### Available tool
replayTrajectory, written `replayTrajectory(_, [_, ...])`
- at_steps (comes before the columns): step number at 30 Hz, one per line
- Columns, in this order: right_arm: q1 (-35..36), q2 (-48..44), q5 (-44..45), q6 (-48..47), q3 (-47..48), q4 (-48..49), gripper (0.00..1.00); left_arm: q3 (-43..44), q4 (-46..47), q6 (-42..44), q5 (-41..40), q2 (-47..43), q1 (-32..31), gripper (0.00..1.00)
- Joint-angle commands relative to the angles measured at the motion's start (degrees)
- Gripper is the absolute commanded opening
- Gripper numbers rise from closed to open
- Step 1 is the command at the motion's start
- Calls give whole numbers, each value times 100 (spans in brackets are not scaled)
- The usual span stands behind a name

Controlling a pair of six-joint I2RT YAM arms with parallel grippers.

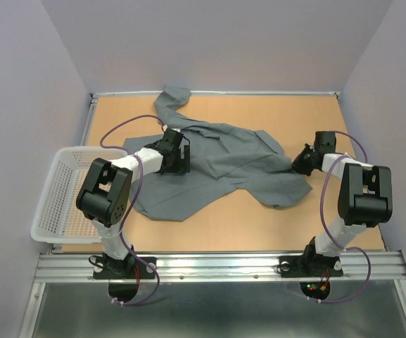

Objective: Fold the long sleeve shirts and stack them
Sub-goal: Flatten the shirt out

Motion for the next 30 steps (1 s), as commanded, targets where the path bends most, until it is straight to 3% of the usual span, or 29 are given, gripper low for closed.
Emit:
replayTrajectory(1, [25,-526,879,-226,108,-739,1,-211,-280,-145,285,0,-43,98])
replayTrajectory(10, [17,-1608,3533,-296,1488,-2734,1,-176,-349,-154,250,105,-34,98])
replayTrajectory(16, [8,-2380,4282,-455,2666,-3701,1,-123,-428,-180,206,123,-34,98])
replayTrajectory(21, [17,-2795,4327,-586,3474,-4335,4,-53,-394,-303,188,9,-34,98])
replayTrajectory(24, [17,-2830,4249,-665,3897,-4923,20,9,-402,-329,188,-27,-34,98])
replayTrajectory(25, [25,-2908,4161,-683,4019,-5177,29,52,-402,-329,188,-35,-34,98])
replayTrajectory(26, [17,-2909,4108,-700,4020,-5267,29,70,-411,-338,188,-53,-34,98])
replayTrajectory(27, [17,-3040,4064,-727,4081,-5337,45,88,-411,-338,197,-79,-34,98])
replayTrajectory(29, [17,-3155,3923,-753,4117,-5426,64,141,-438,-321,223,-106,-34,98])
replayTrajectory(30, [17,-3208,3871,-762,4204,-5452,67,176,-446,-277,232,-140,-34,98])
